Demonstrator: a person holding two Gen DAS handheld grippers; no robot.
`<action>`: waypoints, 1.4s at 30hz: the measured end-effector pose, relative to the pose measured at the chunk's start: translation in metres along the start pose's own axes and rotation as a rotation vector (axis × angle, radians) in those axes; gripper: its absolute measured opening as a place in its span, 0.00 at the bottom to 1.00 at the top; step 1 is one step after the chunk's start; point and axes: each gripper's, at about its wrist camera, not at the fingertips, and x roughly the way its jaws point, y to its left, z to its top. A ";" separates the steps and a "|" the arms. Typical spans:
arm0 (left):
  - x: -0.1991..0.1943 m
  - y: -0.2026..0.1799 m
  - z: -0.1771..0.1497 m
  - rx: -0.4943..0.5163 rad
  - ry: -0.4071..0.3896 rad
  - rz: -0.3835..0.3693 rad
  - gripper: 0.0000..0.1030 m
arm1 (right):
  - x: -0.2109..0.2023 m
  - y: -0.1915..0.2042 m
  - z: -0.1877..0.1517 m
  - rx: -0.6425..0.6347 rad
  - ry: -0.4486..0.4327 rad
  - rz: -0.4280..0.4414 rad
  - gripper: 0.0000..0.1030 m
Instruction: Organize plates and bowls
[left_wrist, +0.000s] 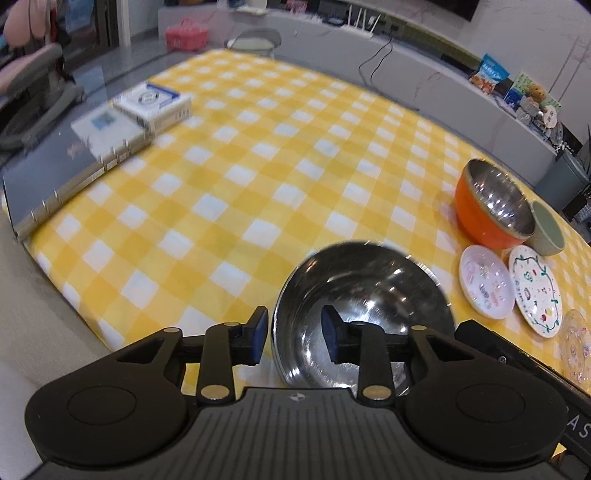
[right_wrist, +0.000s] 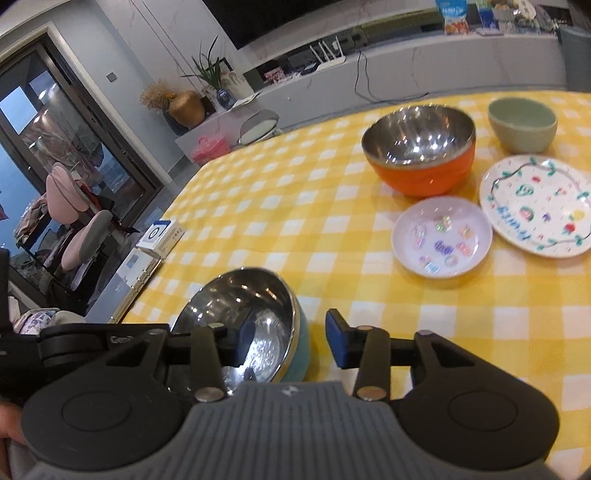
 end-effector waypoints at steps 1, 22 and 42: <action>-0.004 -0.002 0.001 0.011 -0.017 0.003 0.39 | -0.003 0.000 0.001 -0.005 -0.011 -0.007 0.45; -0.033 -0.095 0.026 0.180 -0.200 -0.232 0.50 | -0.064 -0.064 0.049 0.148 -0.267 -0.148 0.58; 0.022 -0.144 0.056 0.217 -0.157 -0.283 0.57 | -0.012 -0.091 0.087 0.121 -0.287 -0.325 0.59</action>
